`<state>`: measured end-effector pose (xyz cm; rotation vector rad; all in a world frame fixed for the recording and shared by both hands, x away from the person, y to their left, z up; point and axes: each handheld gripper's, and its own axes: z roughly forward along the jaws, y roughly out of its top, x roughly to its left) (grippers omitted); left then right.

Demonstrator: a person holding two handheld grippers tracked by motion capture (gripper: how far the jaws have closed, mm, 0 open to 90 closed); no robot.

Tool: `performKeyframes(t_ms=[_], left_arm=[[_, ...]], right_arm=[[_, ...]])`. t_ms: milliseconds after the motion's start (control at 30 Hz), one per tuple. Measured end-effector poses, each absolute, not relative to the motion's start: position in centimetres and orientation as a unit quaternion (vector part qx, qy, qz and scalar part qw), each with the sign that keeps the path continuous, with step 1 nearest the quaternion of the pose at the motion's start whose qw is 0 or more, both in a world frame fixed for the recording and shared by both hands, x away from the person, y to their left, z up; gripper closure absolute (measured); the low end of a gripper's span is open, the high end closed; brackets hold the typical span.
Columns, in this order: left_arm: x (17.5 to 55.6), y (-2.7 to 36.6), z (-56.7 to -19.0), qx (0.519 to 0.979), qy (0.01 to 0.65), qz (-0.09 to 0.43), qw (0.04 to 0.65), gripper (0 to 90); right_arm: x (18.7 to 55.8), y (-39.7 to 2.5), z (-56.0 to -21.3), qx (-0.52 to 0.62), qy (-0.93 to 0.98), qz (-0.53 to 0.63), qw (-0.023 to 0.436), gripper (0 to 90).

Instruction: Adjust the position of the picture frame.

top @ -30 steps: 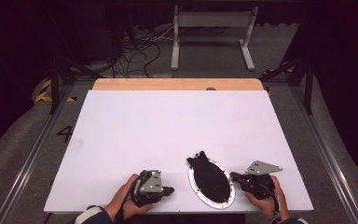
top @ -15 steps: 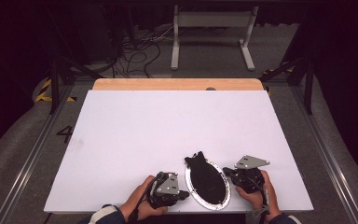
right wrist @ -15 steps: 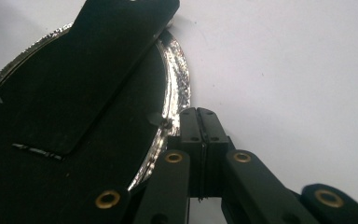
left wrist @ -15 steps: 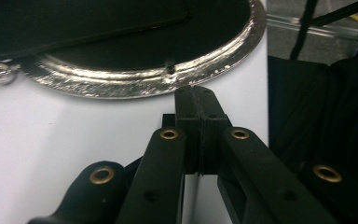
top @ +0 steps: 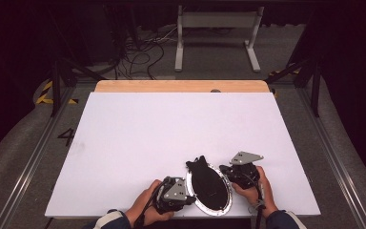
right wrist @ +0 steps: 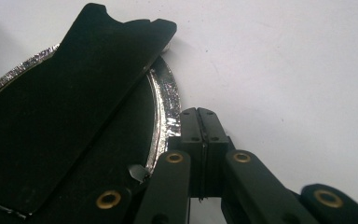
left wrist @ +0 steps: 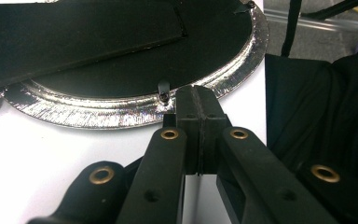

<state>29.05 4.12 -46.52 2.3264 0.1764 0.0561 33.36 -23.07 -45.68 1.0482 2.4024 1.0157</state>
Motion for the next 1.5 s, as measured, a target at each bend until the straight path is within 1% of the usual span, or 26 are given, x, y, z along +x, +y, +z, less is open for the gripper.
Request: performKeyframes(t_ms=[133, 367, 533, 700, 900, 1000, 1200, 1233, 1300, 1367, 1400, 1433, 1500], left_arm=[[28.9, 4.1, -46.6, 0.915, 0.073, 0.026, 0.397, 90.0], [29.0, 3.6, -46.4, 0.918, 0.072, 0.033, 0.389, 90.0], [29.5, 3.1, -46.5, 0.916, 0.072, 0.024, 0.394, 90.0], [29.7, 2.4, -46.5, 0.915, 0.071, 0.026, 0.395, 90.0], [29.9, 2.2, -46.5, 0.915, 0.071, 0.026, 0.396, 90.0], [29.9, 2.2, -46.5, 0.915, 0.071, 0.026, 0.397, 90.0], [29.9, 2.2, -46.5, 0.915, 0.069, 0.028, 0.397, 90.0], [29.6, 2.1, -46.5, 0.915, 0.064, 0.047, 0.395, 90.0], [29.5, 2.1, -46.5, 0.915, 0.063, 0.050, 0.396, 90.0], [29.6, 2.2, -46.5, 0.913, 0.069, 0.048, 0.400, 90.0], [30.2, 2.7, -46.1, 0.912, 0.073, 0.058, 0.400, 90.0], [30.2, 2.7, -46.1, 0.912, 0.073, 0.058, 0.400, 90.0], [31.4, 4.1, -45.0, 0.898, 0.101, 0.065, 0.423, 90.0]], right_arm=[[33.6, -23.2, -45.7, 0.368, 0.842, 0.360, 0.159, 90.0], [33.9, -23.0, -45.7, 0.367, 0.842, 0.358, 0.167, 90.0], [34.7, -23.0, -45.7, 0.368, 0.841, 0.359, 0.168, 90.0], [35.4, -22.8, -45.7, 0.371, 0.838, 0.358, 0.181, 90.0], [35.4, -22.9, -45.8, 0.368, 0.836, 0.356, 0.197, 90.0], [35.3, -23.0, -45.8, 0.367, 0.837, 0.355, 0.196, 90.0], [34.8, -23.4, -45.6, 0.367, 0.838, 0.353, 0.197, 90.0], [34.5, -23.6, -45.5, 0.365, 0.838, 0.355, 0.195, 90.0], [34.0, -23.9, -45.2, 0.361, 0.839, 0.357, 0.194, 90.0], [33.7, -24.2, -45.1, 0.362, 0.838, 0.359, 0.194, 90.0], [32.9, -24.7, -44.9, 0.365, 0.836, 0.363, 0.192, 90.0], [32.9, -24.7, -44.9, 0.365, 0.836, 0.363, 0.192, 90.0], [31.6, -25.3, -44.6, 0.369, 0.834, 0.370, 0.181, 90.0]])
